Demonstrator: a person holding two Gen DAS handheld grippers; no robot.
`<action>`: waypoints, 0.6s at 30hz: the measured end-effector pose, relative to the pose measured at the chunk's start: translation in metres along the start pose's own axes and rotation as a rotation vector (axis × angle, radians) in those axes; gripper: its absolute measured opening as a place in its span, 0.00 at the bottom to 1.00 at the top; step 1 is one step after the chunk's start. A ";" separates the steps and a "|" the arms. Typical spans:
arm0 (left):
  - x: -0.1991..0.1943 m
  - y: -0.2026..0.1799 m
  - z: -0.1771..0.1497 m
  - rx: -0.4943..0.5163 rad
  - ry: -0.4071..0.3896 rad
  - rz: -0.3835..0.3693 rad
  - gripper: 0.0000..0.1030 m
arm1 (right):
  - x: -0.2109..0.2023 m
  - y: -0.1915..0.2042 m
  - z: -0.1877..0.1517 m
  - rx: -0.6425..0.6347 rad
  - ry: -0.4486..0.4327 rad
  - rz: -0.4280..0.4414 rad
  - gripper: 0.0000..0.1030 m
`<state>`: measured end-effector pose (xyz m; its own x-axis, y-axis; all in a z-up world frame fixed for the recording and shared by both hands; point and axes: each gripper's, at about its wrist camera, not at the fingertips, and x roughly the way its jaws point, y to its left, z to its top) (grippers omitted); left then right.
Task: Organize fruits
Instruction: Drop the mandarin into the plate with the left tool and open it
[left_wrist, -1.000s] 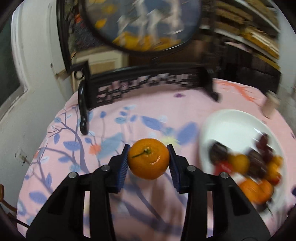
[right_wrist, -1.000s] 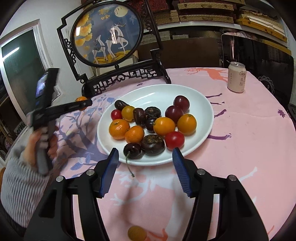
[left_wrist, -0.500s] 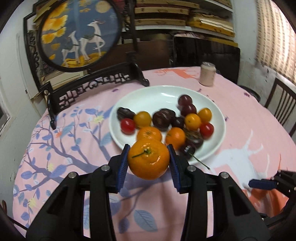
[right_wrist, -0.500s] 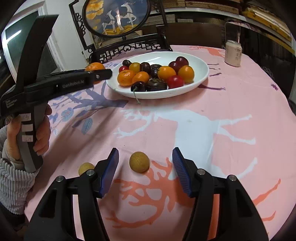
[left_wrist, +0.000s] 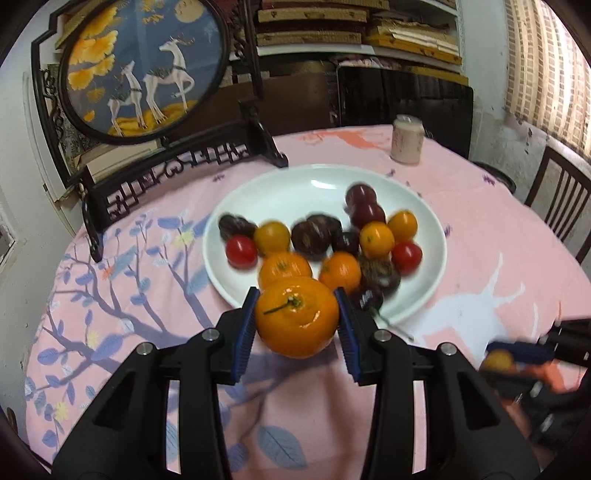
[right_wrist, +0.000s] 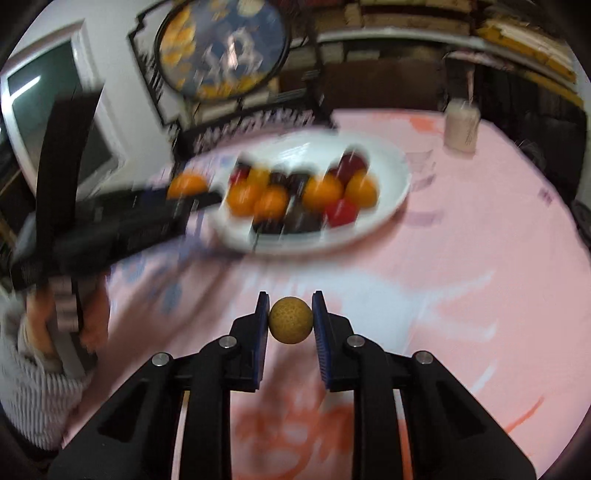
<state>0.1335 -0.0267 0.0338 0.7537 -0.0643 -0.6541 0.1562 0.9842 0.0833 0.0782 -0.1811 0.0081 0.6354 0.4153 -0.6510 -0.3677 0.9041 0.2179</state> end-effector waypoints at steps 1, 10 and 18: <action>0.000 0.001 0.005 0.000 -0.003 0.005 0.40 | 0.000 -0.003 0.014 0.011 -0.021 -0.008 0.23; 0.062 0.012 0.066 -0.047 0.030 0.057 0.41 | 0.071 -0.027 0.092 0.100 -0.105 -0.089 0.23; 0.081 0.009 0.064 -0.036 0.013 0.065 0.72 | 0.087 -0.032 0.094 0.059 -0.129 -0.055 0.41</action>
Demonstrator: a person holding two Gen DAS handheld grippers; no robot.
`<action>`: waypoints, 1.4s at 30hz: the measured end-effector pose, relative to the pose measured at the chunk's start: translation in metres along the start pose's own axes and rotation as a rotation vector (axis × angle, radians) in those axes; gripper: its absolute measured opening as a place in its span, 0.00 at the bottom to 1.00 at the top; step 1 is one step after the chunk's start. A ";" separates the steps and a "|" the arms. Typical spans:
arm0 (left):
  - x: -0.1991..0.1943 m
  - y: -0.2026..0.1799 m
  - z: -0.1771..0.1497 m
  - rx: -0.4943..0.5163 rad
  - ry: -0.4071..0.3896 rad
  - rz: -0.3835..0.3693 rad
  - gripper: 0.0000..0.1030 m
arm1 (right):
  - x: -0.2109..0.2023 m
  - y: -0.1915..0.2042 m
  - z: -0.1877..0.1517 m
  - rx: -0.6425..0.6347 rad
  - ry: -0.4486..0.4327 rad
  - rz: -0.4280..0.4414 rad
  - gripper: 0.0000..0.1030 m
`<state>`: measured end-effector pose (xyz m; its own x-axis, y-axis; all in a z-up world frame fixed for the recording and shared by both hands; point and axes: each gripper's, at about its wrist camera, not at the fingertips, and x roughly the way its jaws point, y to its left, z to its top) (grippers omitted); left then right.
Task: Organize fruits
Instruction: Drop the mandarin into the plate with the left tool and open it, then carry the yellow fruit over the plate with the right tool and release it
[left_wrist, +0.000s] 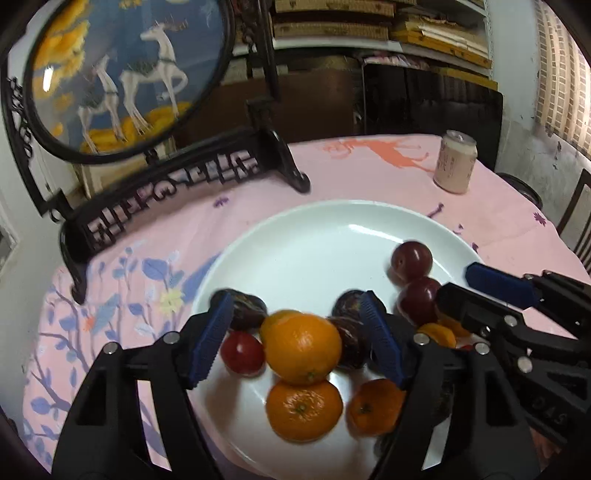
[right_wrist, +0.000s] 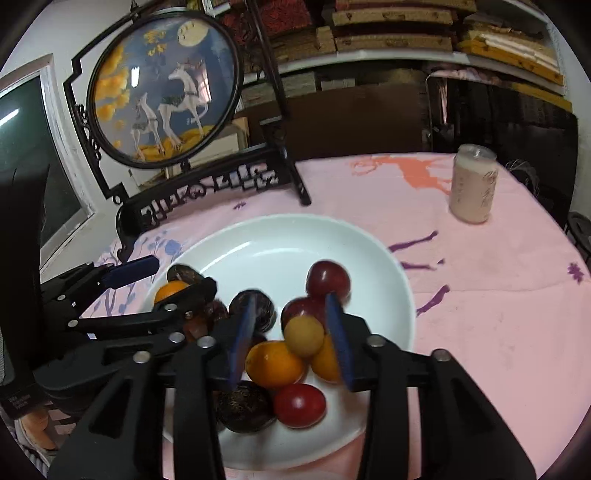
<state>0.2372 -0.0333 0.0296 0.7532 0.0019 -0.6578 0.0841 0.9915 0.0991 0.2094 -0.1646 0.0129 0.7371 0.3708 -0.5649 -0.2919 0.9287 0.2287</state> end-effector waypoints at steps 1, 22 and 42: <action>-0.002 0.002 0.001 -0.010 -0.003 -0.009 0.72 | -0.006 0.000 0.002 0.001 -0.015 0.005 0.41; -0.147 0.000 -0.147 0.131 -0.005 -0.075 0.80 | -0.132 0.041 -0.142 -0.107 0.143 0.170 0.55; -0.145 -0.070 -0.188 0.427 0.129 -0.337 0.41 | -0.087 0.081 -0.156 -0.034 0.365 0.281 0.27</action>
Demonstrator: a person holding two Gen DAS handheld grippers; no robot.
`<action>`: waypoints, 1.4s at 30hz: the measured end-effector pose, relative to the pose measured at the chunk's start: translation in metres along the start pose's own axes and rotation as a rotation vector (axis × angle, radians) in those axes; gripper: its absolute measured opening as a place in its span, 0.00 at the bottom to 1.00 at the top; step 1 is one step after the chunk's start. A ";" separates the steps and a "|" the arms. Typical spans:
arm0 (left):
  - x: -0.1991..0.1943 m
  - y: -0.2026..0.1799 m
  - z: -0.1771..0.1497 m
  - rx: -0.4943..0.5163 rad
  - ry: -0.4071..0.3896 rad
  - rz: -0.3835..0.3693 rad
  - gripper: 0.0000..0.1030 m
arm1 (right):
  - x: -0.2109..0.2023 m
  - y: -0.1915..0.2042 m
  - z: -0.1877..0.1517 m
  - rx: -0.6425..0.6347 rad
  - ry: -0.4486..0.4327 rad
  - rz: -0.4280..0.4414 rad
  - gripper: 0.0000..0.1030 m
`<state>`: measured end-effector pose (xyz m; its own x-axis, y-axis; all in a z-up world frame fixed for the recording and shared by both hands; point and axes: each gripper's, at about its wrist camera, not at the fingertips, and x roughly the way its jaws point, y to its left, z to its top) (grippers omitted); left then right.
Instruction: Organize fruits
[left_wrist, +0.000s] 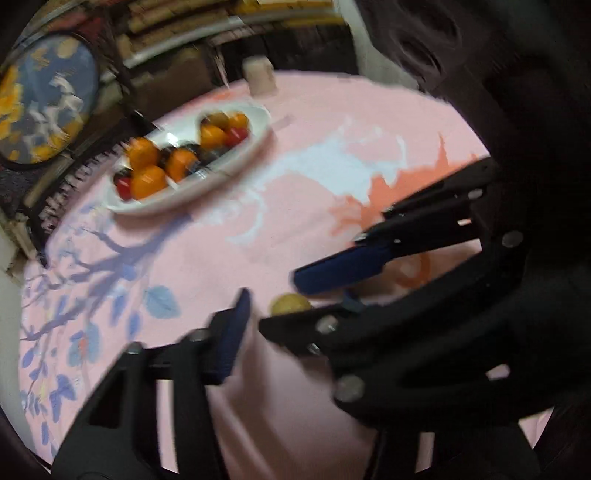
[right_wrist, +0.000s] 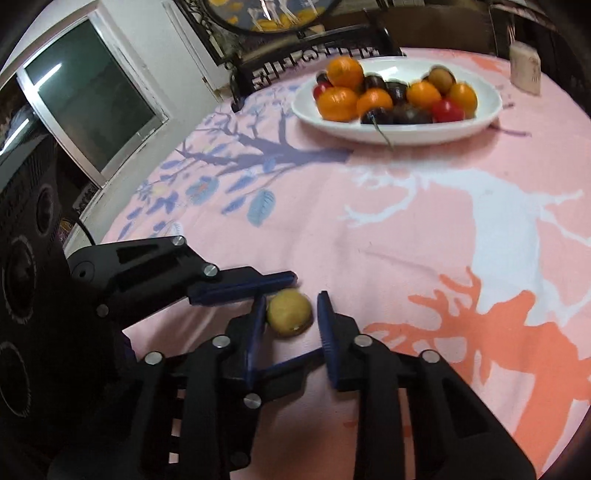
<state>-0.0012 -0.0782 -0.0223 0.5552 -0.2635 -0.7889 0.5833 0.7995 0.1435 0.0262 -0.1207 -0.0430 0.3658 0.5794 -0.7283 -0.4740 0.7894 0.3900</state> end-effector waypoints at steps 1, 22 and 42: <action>0.000 0.001 0.001 -0.001 -0.007 -0.006 0.41 | 0.000 -0.001 0.000 -0.001 0.003 -0.002 0.26; -0.017 0.094 0.144 0.049 -0.210 0.134 0.42 | -0.038 -0.031 0.165 -0.081 -0.250 -0.048 0.25; 0.017 0.147 0.124 -0.243 -0.221 0.333 0.98 | -0.054 -0.063 0.154 0.061 -0.431 -0.134 0.77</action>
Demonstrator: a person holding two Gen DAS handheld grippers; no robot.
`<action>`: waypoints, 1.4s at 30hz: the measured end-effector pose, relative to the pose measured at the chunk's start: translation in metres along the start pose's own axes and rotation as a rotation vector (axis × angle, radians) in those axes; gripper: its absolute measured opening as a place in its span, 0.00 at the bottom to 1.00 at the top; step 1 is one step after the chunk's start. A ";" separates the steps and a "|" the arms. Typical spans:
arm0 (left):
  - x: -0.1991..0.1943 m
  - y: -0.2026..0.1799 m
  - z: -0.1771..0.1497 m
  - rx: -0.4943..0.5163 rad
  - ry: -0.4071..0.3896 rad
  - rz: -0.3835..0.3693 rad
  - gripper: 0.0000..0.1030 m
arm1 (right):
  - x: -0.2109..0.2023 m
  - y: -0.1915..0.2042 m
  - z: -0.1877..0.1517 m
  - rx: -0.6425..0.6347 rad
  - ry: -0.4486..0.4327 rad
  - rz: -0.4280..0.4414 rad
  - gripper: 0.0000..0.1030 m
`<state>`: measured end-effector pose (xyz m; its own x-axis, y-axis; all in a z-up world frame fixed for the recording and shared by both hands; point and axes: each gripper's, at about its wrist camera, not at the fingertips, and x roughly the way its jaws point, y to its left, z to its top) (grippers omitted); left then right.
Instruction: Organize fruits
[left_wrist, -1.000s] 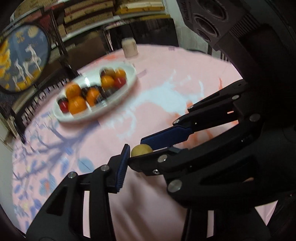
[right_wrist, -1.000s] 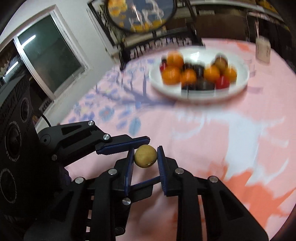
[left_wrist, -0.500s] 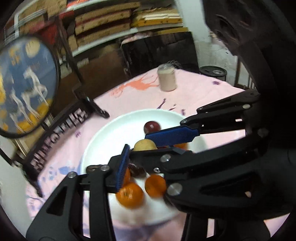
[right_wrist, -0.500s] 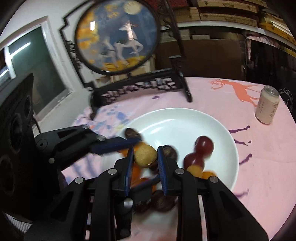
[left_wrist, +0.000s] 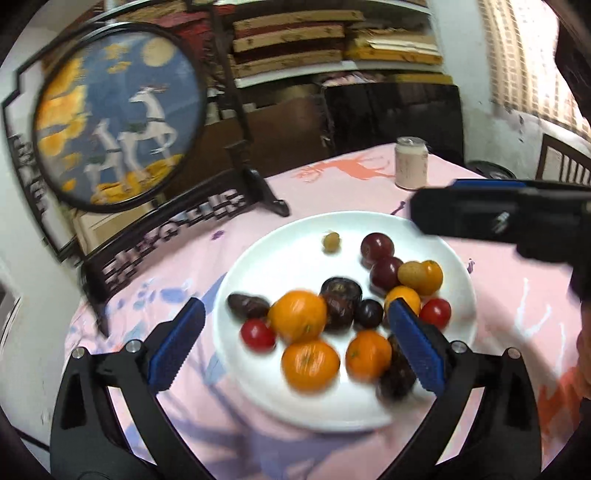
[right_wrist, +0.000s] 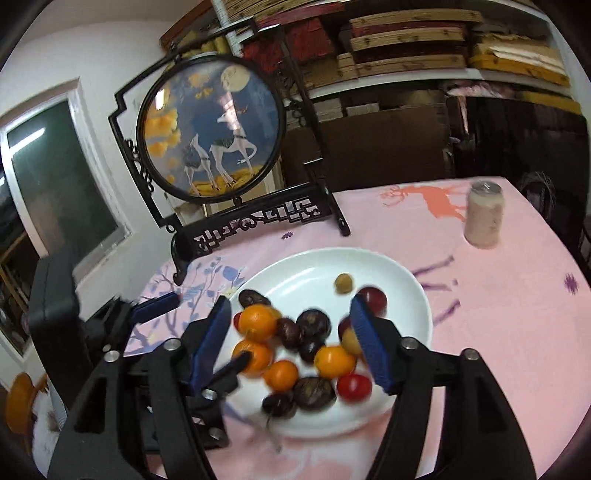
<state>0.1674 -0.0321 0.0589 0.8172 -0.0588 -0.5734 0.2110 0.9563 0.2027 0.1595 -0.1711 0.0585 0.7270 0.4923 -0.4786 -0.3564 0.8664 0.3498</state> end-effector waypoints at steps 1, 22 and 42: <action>-0.011 0.000 -0.007 -0.018 -0.003 0.019 0.98 | -0.007 -0.002 -0.006 0.022 -0.003 0.002 0.81; -0.098 -0.011 -0.089 -0.242 0.014 0.207 0.98 | -0.059 0.037 -0.118 -0.061 -0.024 -0.300 0.99; -0.089 0.004 -0.089 -0.323 0.036 0.049 0.98 | -0.062 0.033 -0.116 -0.069 -0.030 -0.317 0.99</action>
<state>0.0479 0.0024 0.0402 0.8018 -0.0056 -0.5976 -0.0141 0.9995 -0.0284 0.0349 -0.1629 0.0063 0.8247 0.1956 -0.5306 -0.1479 0.9802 0.1314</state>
